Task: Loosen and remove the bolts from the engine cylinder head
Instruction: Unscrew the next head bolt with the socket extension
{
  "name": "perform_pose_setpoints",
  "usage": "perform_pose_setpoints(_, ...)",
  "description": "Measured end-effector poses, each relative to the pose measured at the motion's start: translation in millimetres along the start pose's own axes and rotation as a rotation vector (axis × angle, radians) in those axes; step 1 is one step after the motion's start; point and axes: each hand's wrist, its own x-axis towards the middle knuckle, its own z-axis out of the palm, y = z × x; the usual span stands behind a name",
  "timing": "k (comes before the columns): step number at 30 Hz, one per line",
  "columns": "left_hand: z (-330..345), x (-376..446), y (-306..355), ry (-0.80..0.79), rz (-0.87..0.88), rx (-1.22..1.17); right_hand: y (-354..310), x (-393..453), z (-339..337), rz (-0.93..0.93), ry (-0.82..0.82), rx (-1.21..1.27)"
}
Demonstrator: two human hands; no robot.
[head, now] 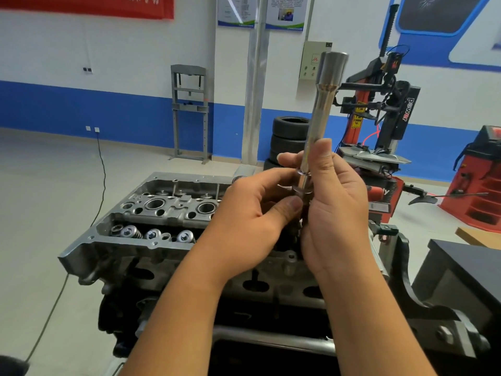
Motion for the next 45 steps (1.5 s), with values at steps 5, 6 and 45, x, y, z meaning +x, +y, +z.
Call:
perform_pose_setpoints(5,3,-1,0,0.129,-0.011,0.044,0,0,0,0.016,-0.064,0.037)
perform_pose_setpoints(6,5,-1,0,0.147,-0.008,0.051,0,0,0,0.013,-0.053,0.040)
perform_pose_setpoints(45,10,1,2,0.124,-0.056,0.116,0,-3,1,-0.009,-0.044,-0.020)
